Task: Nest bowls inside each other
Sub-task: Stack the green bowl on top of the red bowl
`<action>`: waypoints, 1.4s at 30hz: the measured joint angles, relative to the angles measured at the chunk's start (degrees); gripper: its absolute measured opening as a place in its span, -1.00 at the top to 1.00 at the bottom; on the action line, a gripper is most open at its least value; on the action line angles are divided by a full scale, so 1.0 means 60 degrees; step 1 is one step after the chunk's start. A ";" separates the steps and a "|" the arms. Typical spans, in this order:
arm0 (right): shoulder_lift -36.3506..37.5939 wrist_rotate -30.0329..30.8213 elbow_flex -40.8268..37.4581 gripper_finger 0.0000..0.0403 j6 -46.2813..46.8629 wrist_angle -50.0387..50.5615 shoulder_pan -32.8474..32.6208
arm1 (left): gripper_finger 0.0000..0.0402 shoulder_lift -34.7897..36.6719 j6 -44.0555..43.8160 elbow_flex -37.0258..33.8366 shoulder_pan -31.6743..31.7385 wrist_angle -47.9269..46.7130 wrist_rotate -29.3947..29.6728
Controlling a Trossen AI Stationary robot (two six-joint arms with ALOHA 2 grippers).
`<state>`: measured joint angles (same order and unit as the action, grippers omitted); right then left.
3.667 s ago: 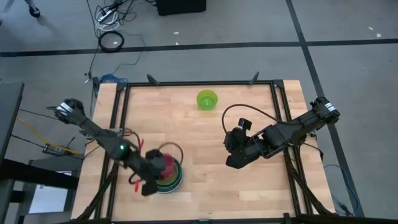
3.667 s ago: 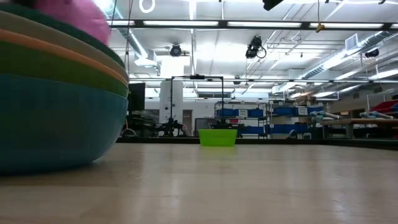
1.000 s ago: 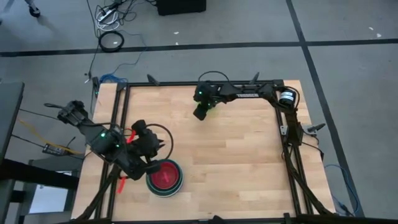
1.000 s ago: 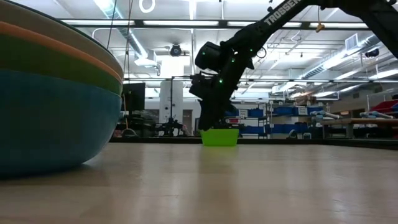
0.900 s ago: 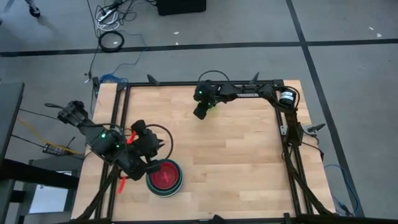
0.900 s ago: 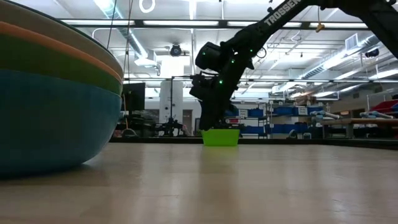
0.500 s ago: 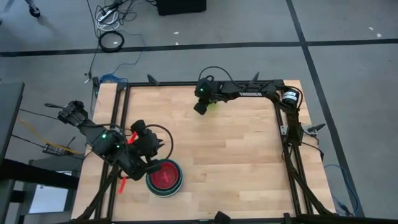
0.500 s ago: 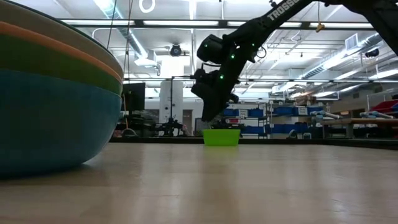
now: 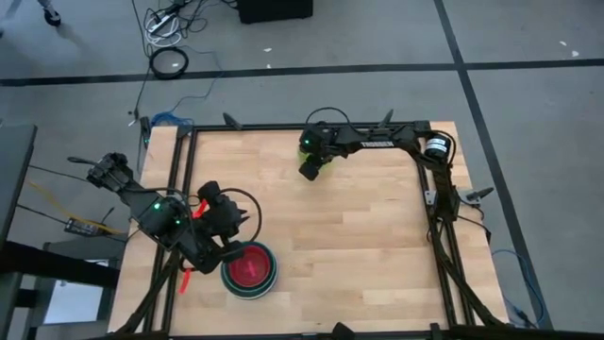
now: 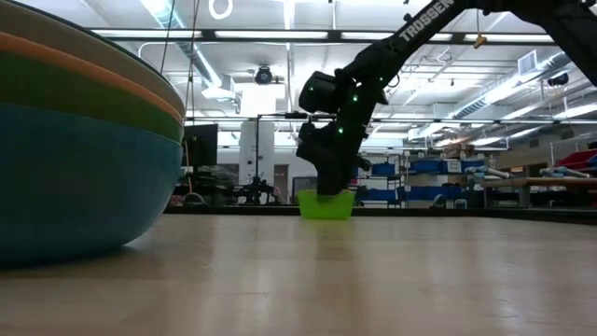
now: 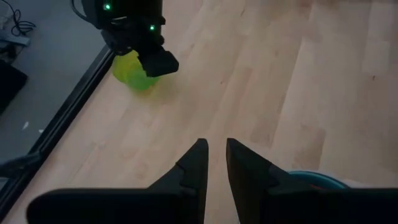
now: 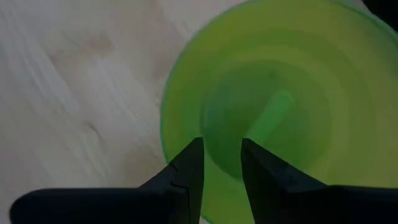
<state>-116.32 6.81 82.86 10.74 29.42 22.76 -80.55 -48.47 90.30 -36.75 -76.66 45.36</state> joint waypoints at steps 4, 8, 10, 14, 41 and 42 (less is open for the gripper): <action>-0.0002 -0.0006 -0.0009 0.54 -0.0010 -0.0141 0.0010 | 0.67 0.0000 -0.0026 0.0000 0.0000 0.0000 0.0000; 0.0038 -0.0004 -0.0009 0.53 -0.0011 -0.0469 0.0018 | 0.67 0.0000 -0.0033 0.0000 0.0000 0.0000 -0.0003; 0.0052 -0.0007 0.0033 0.54 -0.0018 -0.0553 0.0018 | 0.67 0.0000 -0.0033 0.0000 0.0000 -0.0004 -0.0004; 0.0057 -0.0069 0.0119 0.55 -0.0054 -0.0754 -0.0021 | 0.67 0.0000 -0.0033 0.0000 0.0000 -0.0011 -0.0001; -0.0489 -0.0743 -0.0195 0.64 -0.0018 -0.1019 -0.0069 | 0.67 0.0004 -0.0018 -0.0004 0.0000 -0.0003 0.0070; -0.0531 -0.0817 -0.0195 0.71 -0.0056 -0.1160 -0.0071 | 0.67 0.0004 -0.0018 -0.0004 0.0004 0.0004 0.0081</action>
<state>-119.50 1.90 81.69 10.40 22.46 22.34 -80.53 -48.58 90.28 -36.73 -76.64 45.85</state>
